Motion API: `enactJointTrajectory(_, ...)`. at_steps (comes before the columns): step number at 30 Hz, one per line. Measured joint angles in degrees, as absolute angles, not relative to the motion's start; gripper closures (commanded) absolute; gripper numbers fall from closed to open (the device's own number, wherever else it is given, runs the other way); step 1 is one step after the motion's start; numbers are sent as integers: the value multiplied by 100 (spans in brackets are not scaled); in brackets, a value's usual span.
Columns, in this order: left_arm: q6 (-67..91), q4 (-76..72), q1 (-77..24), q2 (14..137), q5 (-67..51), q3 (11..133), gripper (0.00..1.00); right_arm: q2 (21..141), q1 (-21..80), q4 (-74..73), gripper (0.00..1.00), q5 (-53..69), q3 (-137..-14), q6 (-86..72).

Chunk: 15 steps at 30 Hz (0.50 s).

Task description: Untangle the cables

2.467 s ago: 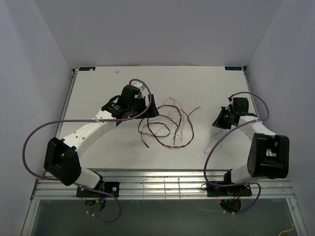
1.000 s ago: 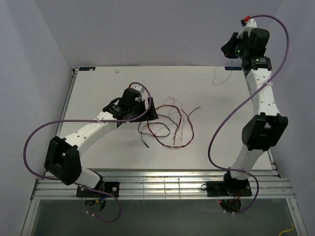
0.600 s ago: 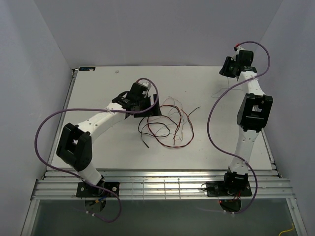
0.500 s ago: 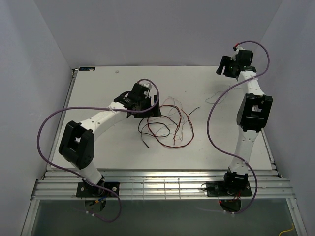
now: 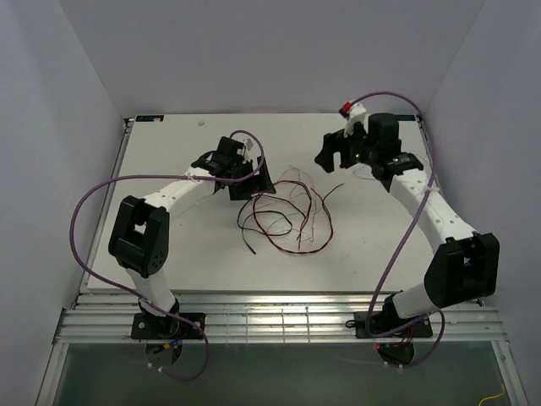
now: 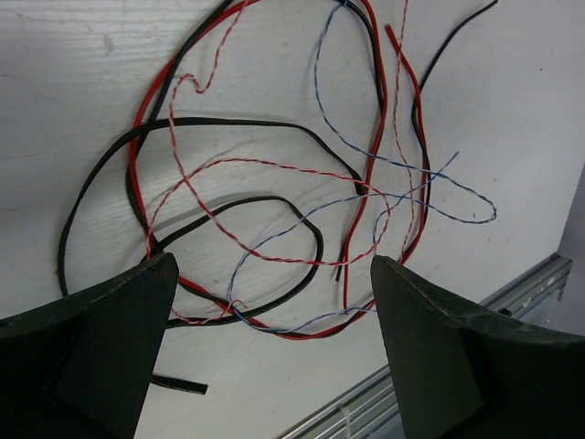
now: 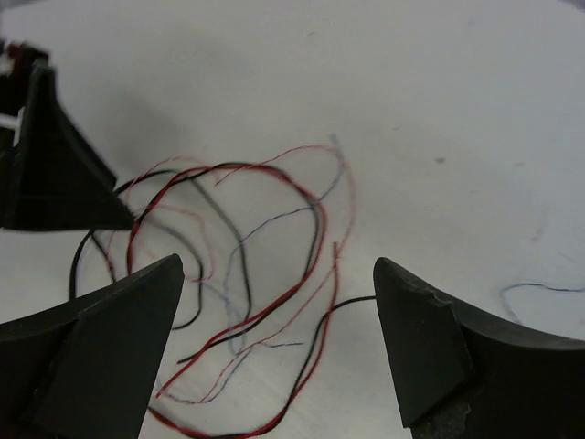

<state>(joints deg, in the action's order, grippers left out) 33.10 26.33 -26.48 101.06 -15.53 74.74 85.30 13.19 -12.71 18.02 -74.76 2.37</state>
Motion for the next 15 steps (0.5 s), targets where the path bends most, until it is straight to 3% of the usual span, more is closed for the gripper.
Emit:
enactJointTrajectory(6, 3402, 2456, -2683, 10473, -2045, 7496, 9, 8831, 2357, -1406, 10, 2209, -6571, 456)
enactJointTrajectory(9, 3454, 2447, -2685, 10650, -2165, 7513, 18, 9312, 2561, -1603, 4, 2086, -6589, 491)
enactJointTrajectory(10, 3461, 2436, -2685, 10685, -2187, 7518, 21, 9439, 2609, -1675, 17, 2023, -6589, 497)
enactJointTrajectory(11, 3479, 2432, -2685, 10728, -2200, 7522, 30, 9539, 2650, -1741, 59, 1968, -6589, 537)
enactJointTrajectory(12, 3498, 2434, -2685, 10755, -2211, 7524, 36, 9609, 2681, -1787, 87, 1951, -6589, 576)
enactJointTrajectory(13, 3524, 2438, -2685, 10766, -2213, 7524, 42, 9644, 2705, -1833, 92, 1944, -6589, 543)
enactJointTrajectory(15, 3588, 2421, -2685, 10770, -2228, 7524, 67, 9653, 2718, -1916, 92, 1938, -6591, 495)
